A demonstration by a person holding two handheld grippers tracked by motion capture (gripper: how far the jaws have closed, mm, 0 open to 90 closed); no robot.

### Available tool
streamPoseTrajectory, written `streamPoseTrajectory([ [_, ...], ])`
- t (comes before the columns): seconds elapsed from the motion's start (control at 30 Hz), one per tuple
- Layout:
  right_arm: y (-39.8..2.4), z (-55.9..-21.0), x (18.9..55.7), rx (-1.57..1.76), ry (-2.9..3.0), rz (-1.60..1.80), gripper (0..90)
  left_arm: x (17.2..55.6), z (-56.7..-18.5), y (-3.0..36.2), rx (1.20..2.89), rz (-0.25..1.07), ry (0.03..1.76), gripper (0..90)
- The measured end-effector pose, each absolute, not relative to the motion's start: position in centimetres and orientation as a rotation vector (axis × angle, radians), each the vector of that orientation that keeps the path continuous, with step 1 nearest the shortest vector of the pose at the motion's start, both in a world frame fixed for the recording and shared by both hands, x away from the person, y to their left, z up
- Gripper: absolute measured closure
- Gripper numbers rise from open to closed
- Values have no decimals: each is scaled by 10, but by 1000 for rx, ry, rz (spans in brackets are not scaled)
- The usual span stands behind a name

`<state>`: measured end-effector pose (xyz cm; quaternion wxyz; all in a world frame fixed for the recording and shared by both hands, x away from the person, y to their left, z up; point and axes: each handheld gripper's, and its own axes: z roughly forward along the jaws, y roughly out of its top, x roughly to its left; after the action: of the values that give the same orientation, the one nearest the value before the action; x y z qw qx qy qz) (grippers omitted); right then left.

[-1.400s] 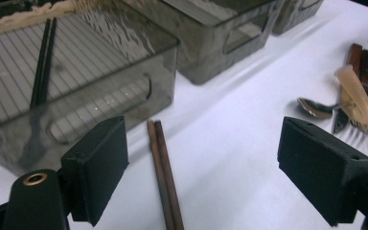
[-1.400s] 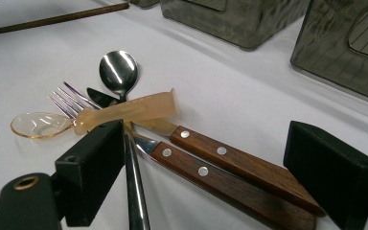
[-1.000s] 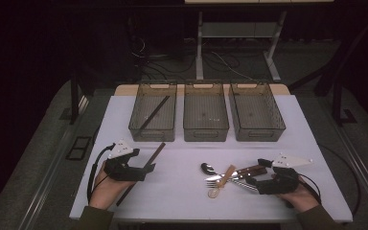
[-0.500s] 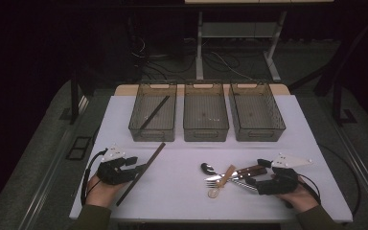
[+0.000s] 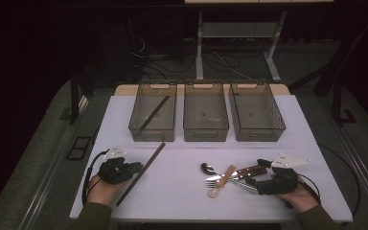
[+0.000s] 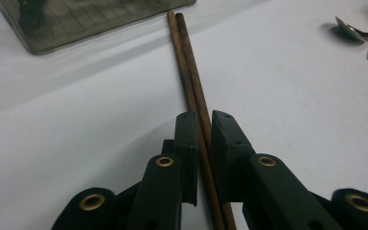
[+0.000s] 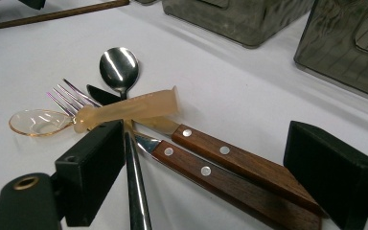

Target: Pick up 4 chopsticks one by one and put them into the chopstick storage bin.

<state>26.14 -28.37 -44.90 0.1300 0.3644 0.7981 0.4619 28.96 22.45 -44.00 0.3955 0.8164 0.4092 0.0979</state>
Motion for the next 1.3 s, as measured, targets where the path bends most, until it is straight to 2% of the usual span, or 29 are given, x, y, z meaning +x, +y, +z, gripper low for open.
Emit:
streamPoseTrajectory([
  [1.3, -284, -449, 261, 1059, 2318, 1340, 138, 291, -447, 215, 2132, 248, 1030, 815],
])
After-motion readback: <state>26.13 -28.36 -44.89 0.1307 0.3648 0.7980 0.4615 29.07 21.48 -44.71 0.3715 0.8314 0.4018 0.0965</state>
